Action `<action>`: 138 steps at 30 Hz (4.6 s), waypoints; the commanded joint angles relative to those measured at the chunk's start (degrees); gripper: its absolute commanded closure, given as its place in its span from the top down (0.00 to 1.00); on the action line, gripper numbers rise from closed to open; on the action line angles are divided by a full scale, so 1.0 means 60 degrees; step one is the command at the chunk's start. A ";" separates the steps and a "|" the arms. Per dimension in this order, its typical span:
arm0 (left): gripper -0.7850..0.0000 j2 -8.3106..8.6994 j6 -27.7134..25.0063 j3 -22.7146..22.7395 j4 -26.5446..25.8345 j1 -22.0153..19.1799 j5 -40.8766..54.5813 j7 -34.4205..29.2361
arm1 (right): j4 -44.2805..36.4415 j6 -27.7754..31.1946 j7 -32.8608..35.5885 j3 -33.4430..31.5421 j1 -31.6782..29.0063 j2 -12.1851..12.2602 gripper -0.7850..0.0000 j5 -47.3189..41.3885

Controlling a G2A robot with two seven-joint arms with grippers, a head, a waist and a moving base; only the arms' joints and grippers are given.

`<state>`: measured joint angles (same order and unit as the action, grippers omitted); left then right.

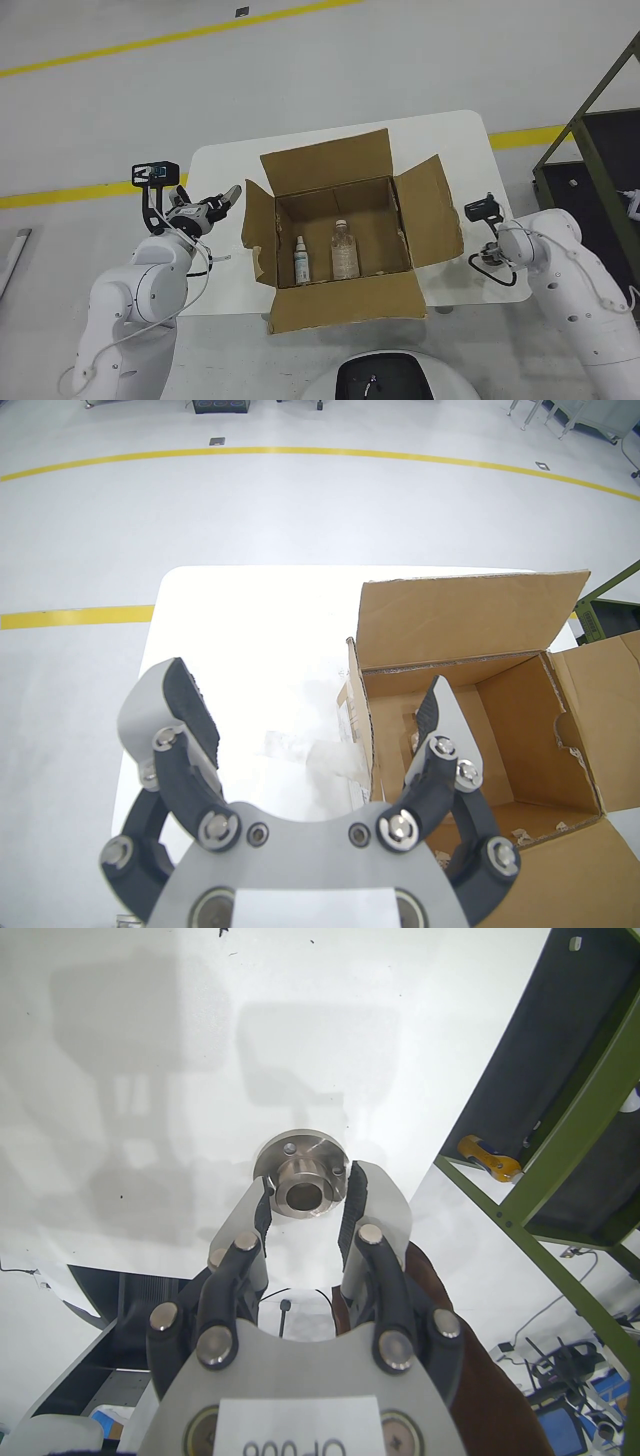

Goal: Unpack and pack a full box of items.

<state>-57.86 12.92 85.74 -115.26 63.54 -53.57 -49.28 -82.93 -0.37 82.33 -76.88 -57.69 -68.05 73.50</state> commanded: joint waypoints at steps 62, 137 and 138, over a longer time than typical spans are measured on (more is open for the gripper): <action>1.00 0.0000 0.0000 0.0000 0.0000 0.0000 0.0000 0.0000 | -0.1000 -0.0011 -0.1103 0.1017 0.1984 -0.0057 0.00 -0.9630; 1.00 0.0000 0.0000 0.0000 0.0000 0.0000 0.0000 0.0000 | -0.2485 0.4389 -0.1648 -0.3785 -0.0124 0.0528 0.00 -0.9156; 1.00 0.0000 0.0000 0.0000 0.0000 0.0000 0.0000 0.0000 | -0.2485 0.4389 -0.1648 -0.3785 -0.0124 0.0528 0.00 -0.9156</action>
<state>-57.86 12.92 85.74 -115.26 63.54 -53.57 -49.28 -97.84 25.96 72.44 -99.59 -58.43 -64.88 18.56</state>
